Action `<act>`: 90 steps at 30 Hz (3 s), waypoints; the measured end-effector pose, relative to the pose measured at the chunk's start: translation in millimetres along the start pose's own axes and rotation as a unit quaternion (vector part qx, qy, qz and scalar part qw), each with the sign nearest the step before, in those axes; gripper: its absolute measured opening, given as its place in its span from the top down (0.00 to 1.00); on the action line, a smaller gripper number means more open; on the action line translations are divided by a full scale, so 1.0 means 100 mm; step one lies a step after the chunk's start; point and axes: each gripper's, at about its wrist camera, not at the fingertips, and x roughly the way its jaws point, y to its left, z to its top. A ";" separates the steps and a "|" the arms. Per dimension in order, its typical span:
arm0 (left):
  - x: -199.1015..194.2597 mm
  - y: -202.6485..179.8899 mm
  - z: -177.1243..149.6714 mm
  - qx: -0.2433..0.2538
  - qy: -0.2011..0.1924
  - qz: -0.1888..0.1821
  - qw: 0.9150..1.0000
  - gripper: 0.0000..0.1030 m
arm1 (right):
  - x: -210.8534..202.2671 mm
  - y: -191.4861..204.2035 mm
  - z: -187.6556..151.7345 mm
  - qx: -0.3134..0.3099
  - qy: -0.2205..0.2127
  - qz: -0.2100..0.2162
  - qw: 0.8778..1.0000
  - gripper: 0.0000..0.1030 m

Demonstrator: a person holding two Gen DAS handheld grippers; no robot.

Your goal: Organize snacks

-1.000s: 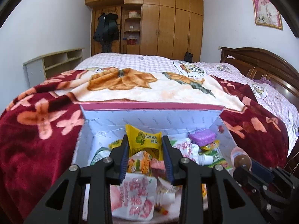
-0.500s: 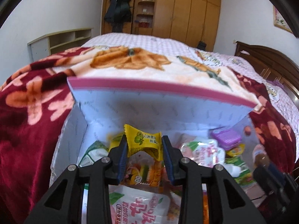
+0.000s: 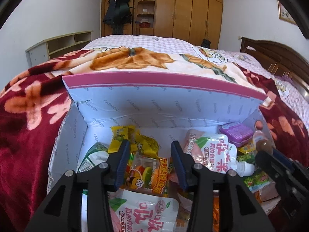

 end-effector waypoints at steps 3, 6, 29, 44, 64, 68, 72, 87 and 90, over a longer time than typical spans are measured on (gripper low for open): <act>0.01 0.01 -0.01 -0.001 -0.002 -0.001 1.000 0.55 | 0.06 -0.02 0.00 0.008 0.005 -0.001 1.000 0.70; 0.01 -0.01 -0.02 0.008 -0.005 0.005 1.000 0.55 | 0.12 -0.02 -0.01 0.007 0.010 -0.006 1.000 0.70; 0.00 -0.02 -0.03 0.011 -0.007 0.006 1.000 0.55 | 0.07 -0.07 -0.04 0.032 0.003 0.014 0.999 0.47; -0.21 0.04 -0.01 -0.014 -0.025 0.003 1.000 0.48 | -0.15 0.05 -0.10 0.006 -0.010 0.015 1.000 0.41; -1.00 0.13 -0.34 -0.016 -0.057 0.019 0.998 0.37 | -0.62 0.34 -0.36 0.007 -0.022 0.032 0.999 0.37; -1.10 0.12 -0.45 -0.009 -0.053 0.025 0.998 0.37 | -0.69 0.36 -0.43 0.005 -0.021 0.031 0.999 0.37; -1.18 0.11 -0.56 -0.007 -0.047 0.025 0.999 0.37 | -0.77 0.37 -0.50 0.003 -0.023 0.025 0.999 0.37; -1.18 0.06 -0.88 0.005 -0.017 0.033 0.999 0.37 | -0.82 0.36 -0.76 0.011 -0.011 0.017 1.000 0.37; -1.16 0.04 -0.89 0.008 -0.016 0.035 0.999 0.37 | -0.80 0.33 -0.77 0.015 -0.008 0.016 1.000 0.37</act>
